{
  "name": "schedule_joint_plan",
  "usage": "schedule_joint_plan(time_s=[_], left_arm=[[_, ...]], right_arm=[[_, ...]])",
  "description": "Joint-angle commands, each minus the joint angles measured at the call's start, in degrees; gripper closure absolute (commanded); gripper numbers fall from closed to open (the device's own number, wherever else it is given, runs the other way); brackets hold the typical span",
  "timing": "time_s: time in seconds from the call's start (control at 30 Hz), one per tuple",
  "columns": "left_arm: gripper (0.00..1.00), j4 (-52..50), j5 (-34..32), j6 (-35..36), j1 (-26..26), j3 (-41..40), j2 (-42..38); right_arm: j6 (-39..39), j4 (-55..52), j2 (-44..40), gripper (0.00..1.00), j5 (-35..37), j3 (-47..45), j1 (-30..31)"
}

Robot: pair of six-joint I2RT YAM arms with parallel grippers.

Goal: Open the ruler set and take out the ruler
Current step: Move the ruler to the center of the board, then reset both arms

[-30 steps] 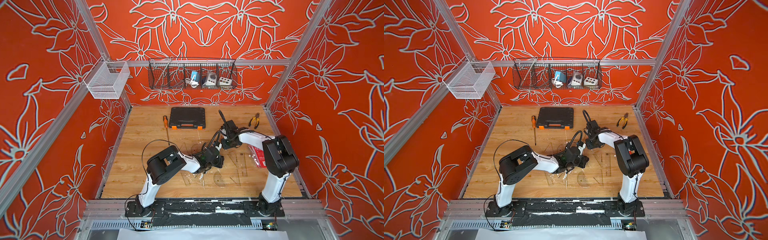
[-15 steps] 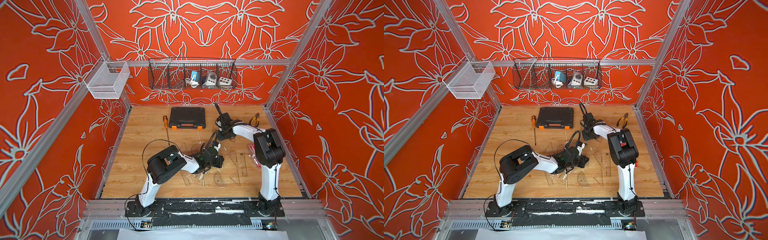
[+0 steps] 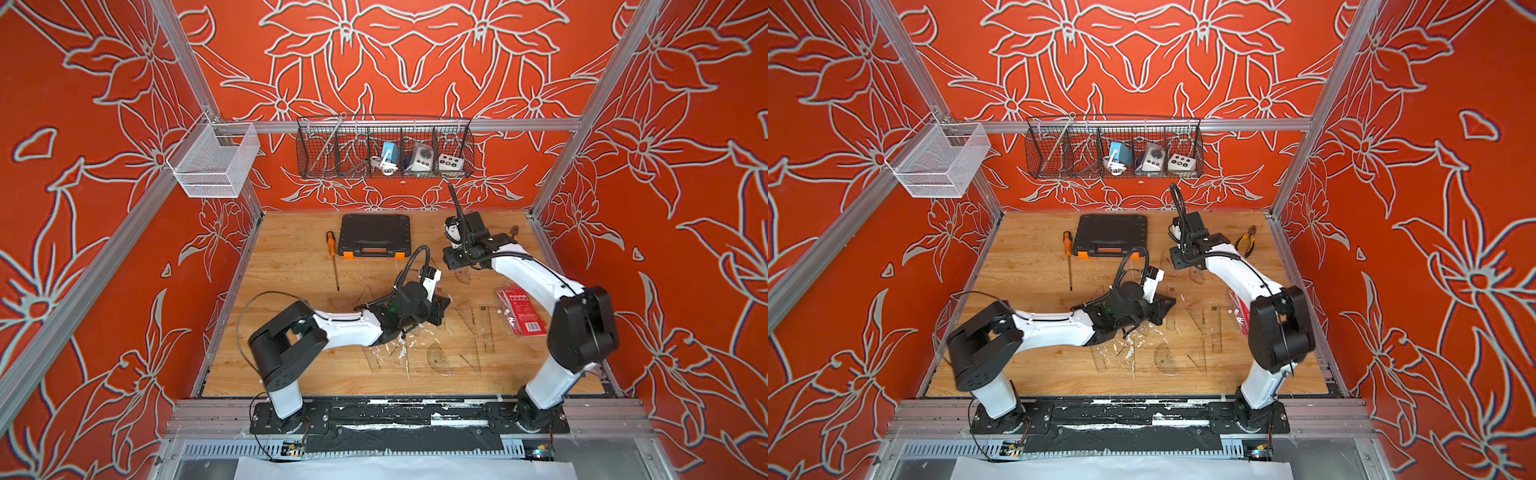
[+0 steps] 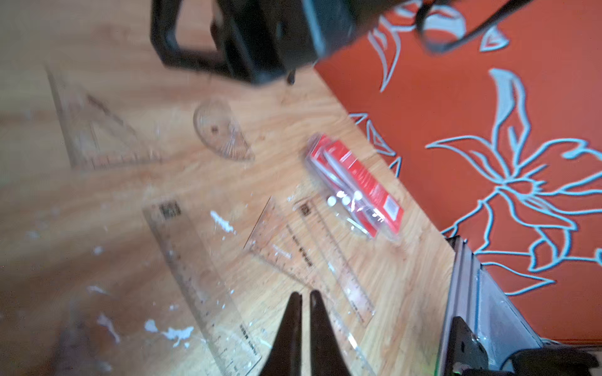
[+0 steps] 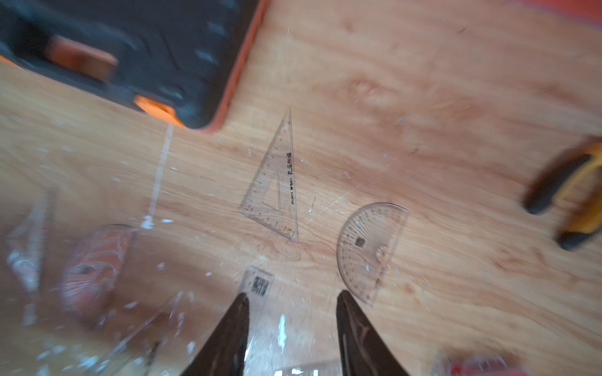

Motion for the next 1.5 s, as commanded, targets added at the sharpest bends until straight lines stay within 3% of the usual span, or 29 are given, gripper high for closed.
schedule_joint_plan(time_s=[0.0, 0.07, 0.17, 0.23, 0.4, 0.53, 0.57, 0.7, 0.9, 1.07, 1.1, 1.2, 1.23, 1.37, 1.47], left_arm=[[0.71, -2.2, -1.4, 4.0, 4.0, -4.5, -8.4], [0.58, -2.3, -0.8, 4.3, 7.8, -8.9, -13.4], [0.46, -2.2, -1.6, 4.9, 14.5, -16.8, -22.0], [0.37, -2.3, -3.2, 5.4, 19.3, -21.8, -27.2], [0.16, -0.2, -13.4, 6.6, 31.2, -33.5, -37.0], [0.13, 2.1, -18.8, 7.3, 38.6, -39.4, -41.3], [0.13, 2.3, -16.9, 7.0, 41.4, -40.2, -42.7], [0.12, 9.3, -18.3, 11.3, 44.7, -44.3, -46.8], [0.12, 10.5, -18.0, 17.0, 47.3, -43.0, -42.9], [0.12, 22.1, -18.6, 19.6, 47.4, -48.3, -34.6], [0.12, 19.6, -17.6, 20.0, 47.4, -46.9, -34.2], [0.12, 29.5, -17.0, 22.4, 47.5, -48.8, -30.8], [0.13, 28.1, -17.5, 22.9, 47.5, -47.4, -29.7], [0.16, 30.3, -15.5, 26.5, 47.5, -44.7, -24.6], [0.14, 42.2, -16.4, 26.5, 47.6, -47.9, -17.6]], right_arm=[[0.0, -0.5, -5.1, 0.45, 1.3, -4.6, 0.0], [0.2, 0.2, -7.9, 0.3, 1.8, -7.0, -0.3], [-0.1, 1.7, -11.0, 0.17, 2.1, -10.3, -0.7], [-0.2, 3.2, -12.6, 0.01, 2.3, -12.6, -1.1], [1.0, 11.0, -17.6, 0.01, 8.5, -22.3, -2.8], [1.4, 22.8, -23.8, 0.01, 15.9, -33.9, -5.2], [1.0, 25.6, -25.0, 0.01, 16.2, -36.5, -6.2], [0.0, 33.9, -29.0, 0.02, 19.7, -44.3, -8.2], [-2.5, 36.4, -30.4, 0.02, 20.2, -47.3, -10.2], [-4.9, 53.6, -30.7, 0.02, 19.4, -57.7, -10.8], [-5.0, 59.2, -30.4, 0.02, 18.6, -59.9, -11.0], [-6.0, 65.0, -31.2, 0.02, 14.5, -62.4, -11.1], [-6.4, 68.0, -30.5, 0.02, 13.8, -63.4, -11.4], [-8.1, 66.7, -28.3, 0.02, 9.3, -61.5, -11.4], [-8.8, 64.9, -27.0, 0.02, 7.5, -59.9, -11.6]])
